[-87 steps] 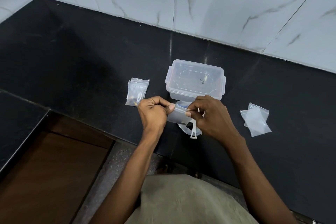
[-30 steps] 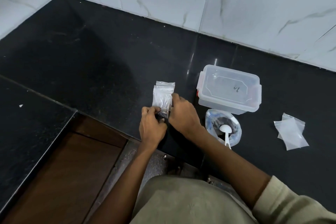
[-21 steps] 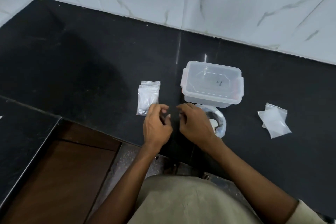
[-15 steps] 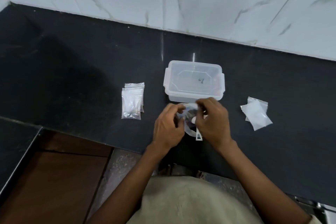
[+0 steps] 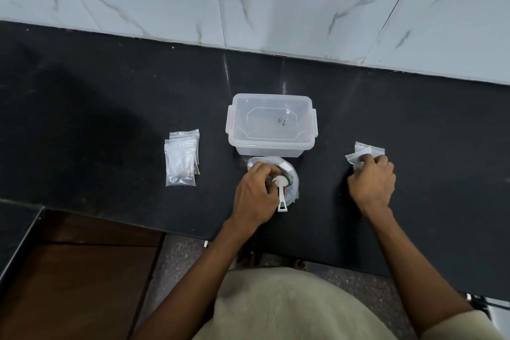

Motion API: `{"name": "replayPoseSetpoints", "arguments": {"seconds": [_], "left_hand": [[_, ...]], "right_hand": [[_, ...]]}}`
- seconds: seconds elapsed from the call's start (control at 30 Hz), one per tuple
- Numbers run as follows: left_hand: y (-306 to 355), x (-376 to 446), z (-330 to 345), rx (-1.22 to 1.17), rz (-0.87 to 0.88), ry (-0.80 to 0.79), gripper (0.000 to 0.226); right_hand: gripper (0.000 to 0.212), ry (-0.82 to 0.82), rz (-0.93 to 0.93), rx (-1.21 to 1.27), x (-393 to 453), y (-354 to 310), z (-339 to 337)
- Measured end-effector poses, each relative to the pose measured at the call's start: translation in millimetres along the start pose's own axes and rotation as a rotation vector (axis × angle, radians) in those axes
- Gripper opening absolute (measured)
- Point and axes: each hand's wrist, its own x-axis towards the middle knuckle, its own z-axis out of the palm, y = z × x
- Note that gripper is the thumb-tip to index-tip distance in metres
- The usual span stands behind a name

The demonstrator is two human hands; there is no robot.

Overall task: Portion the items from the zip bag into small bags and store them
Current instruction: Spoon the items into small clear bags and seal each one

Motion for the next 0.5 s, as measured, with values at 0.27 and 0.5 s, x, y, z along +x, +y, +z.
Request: {"name": "replayPoseSetpoints", "arguments": {"seconds": [0.27, 0.5], "left_hand": [[6.2, 0.0, -2.5, -0.03, -0.032, 0.013, 0.016], [50.8, 13.1, -20.5, -0.638, -0.342, -0.063, 0.042]], "right_hand": [[0.01, 0.436, -0.171, 0.201, -16.8, -9.6, -8.9], [0.012, 0.593, -0.74, 0.471, -63.4, -49.7, -37.8]]}}
